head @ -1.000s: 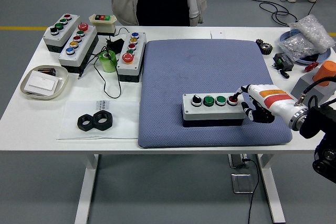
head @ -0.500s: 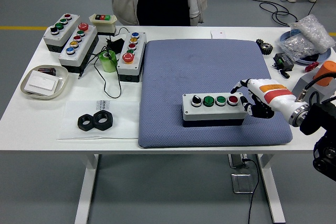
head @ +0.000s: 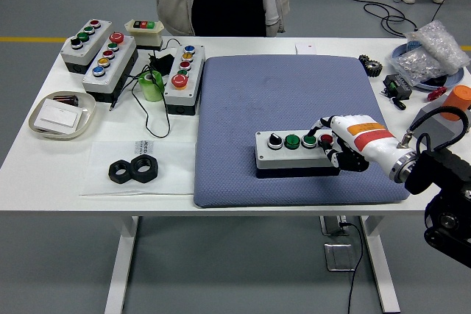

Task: Pick up the button,place it on the desk,press the button,press the button

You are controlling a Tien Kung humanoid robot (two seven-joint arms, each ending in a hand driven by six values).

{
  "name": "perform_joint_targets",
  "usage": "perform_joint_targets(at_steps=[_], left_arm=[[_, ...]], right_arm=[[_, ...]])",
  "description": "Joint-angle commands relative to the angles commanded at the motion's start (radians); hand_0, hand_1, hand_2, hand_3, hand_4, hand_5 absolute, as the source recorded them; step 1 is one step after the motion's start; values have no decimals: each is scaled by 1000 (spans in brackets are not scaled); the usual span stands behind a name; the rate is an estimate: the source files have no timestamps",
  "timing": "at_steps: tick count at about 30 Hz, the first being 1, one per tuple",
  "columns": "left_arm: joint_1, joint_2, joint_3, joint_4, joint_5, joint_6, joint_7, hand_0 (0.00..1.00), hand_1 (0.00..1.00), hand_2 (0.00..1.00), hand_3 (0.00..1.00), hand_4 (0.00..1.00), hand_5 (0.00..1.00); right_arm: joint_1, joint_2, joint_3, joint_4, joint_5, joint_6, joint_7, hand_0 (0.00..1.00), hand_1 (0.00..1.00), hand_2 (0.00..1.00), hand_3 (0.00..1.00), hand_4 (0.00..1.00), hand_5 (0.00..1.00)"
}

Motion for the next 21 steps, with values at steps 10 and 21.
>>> perform_joint_targets(at_steps=[10, 21], left_arm=[[1, 0, -3, 0, 6, -1, 2, 681, 644, 738, 778, 686, 998], [7, -2, -13, 0, 20, -1, 6, 681, 645, 739, 779, 685, 998]], right_arm=[[7, 10, -33, -27, 5, 13, -4, 59, 2, 57, 657, 389, 2], [5, 10, -30, -23, 4, 16, -7, 60, 2, 56, 657, 391, 2]])
